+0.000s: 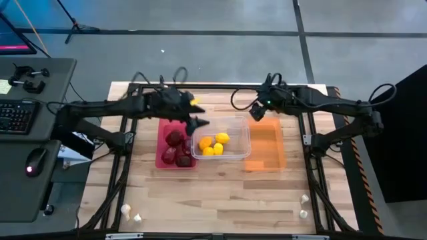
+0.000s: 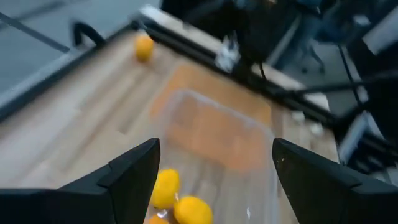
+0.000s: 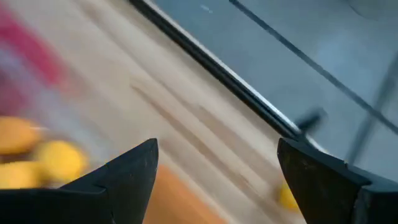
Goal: Sort produce into baskets
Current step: Put the yellow lemon into the transparent bin
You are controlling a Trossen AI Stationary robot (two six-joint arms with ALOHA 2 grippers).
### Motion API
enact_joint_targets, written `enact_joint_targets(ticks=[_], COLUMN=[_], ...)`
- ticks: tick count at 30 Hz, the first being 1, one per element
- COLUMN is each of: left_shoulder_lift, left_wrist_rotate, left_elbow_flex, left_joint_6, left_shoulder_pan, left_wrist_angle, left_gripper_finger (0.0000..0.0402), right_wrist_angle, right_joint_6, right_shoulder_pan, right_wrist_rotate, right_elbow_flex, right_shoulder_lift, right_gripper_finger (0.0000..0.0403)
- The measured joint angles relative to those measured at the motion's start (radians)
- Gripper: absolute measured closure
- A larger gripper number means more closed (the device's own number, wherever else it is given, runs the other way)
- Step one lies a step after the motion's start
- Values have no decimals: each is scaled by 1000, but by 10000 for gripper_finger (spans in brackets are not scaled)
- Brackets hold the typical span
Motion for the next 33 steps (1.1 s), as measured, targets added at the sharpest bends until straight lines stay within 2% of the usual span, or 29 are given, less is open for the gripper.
enact_joint_targets(ticks=[5, 8, 12, 16, 21, 33], left_shoulder_lift=[-101, -155, -211, -238, -251, -250], left_wrist_rotate=[-112, -191, -265, -290, -290, -290], left_elbow_flex=[0, 0, 0, 0, 0, 0], left_joint_6=[-7, -33, -60, -60, -60, -59], left_shoulder_pan=[7, 7, 7, 7, 7, 7], left_wrist_angle=[-49, -98, -117, -112, -112, -118], left_gripper_finger=[103, 103, 103, 103, 103, 103], right_wrist_angle=[24, 129, 264, 319, 328, 391], right_joint_6=[288, 415, 532, 621, 663, 824], right_shoulder_pan=[-188, -307, -433, -541, -602, -614], right_wrist_rotate=[-70, -108, -84, -68, -64, -46], right_elbow_flex=[-219, -327, -417, -457, -464, -464], right_shoulder_lift=[-18, -18, -9, 31, 134, 355], right_gripper_finger=[84, 84, 84, 84, 84, 84])
